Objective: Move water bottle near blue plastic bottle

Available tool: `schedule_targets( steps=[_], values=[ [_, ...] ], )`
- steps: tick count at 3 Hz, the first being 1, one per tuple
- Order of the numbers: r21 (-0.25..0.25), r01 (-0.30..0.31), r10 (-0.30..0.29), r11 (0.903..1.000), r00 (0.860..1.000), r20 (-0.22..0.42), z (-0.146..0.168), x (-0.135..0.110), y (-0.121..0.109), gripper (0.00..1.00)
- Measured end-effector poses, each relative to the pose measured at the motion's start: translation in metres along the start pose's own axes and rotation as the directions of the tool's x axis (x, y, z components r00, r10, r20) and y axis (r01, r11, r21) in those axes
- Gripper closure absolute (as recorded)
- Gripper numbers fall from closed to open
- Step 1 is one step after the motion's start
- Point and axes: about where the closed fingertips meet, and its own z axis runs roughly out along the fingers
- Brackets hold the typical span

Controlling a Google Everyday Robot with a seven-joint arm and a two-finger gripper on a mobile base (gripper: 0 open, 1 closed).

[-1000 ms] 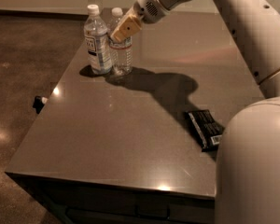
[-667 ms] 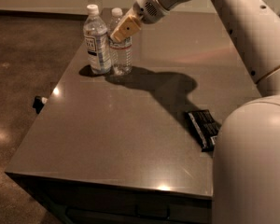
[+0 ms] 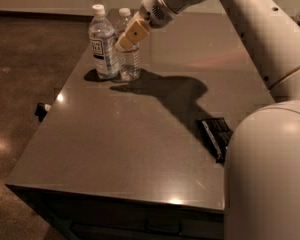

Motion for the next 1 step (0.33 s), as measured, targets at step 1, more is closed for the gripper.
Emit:
schedule_targets(
  steps=[1],
  values=[
    [-0.003,0.0,0.0,1.0,1.0,0.0,0.0018,0.0,0.0003,0.0]
  ],
)
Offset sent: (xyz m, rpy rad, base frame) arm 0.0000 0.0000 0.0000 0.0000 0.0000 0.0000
